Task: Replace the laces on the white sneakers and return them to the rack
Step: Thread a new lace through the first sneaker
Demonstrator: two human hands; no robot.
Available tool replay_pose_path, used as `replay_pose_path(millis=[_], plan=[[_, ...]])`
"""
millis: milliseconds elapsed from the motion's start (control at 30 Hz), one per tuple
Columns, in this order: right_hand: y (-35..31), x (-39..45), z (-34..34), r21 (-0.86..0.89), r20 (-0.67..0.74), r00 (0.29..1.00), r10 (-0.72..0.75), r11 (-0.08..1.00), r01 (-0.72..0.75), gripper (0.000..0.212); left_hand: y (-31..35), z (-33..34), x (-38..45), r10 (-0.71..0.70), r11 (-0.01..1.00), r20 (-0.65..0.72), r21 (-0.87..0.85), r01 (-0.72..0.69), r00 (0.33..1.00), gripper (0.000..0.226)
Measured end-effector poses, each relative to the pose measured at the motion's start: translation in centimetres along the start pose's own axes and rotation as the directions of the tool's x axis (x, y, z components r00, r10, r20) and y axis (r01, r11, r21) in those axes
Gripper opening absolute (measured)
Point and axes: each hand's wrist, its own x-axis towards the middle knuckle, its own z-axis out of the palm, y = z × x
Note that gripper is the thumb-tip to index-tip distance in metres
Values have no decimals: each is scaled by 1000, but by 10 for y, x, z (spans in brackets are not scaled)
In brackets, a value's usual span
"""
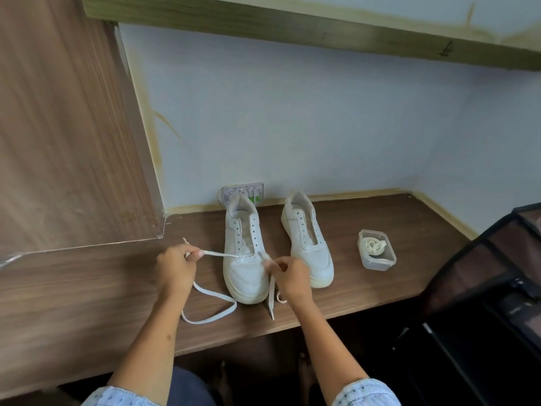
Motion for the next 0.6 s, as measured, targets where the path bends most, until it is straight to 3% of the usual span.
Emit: replay_pose_path(millis=[67,133,167,300,367,467,600], plan=[[6,4,-11,58,-41,999,28,998,-25,46,3,7,-3,41,998,59,38,-43,997,23],[13,4,-26,59,-90,995,30,998,-25,34,6,11,-5,82,994,85,60,-87,993,30],[16,2,-33,10,-103,995,16,1000,-15,26,8,13,-5,93,993,87,66,-99,992,31],[23,-17,-42,-419,-168,970,-174,903,90,41,11,18,-3,159,984,65,74,-164,985,25],[28,-23,-33,-448,-80,947,-310,860,244,31,9,20,-2,185,980,49,64,-188,982,23],[39,-24,-14,-436,145,912,-384,803,408,24,6,20,-2,207,977,40,44,-209,977,23],[53,-20,3,-541,225,899,-377,718,437,24,5,20,-6,257,966,65,13,-258,964,24]])
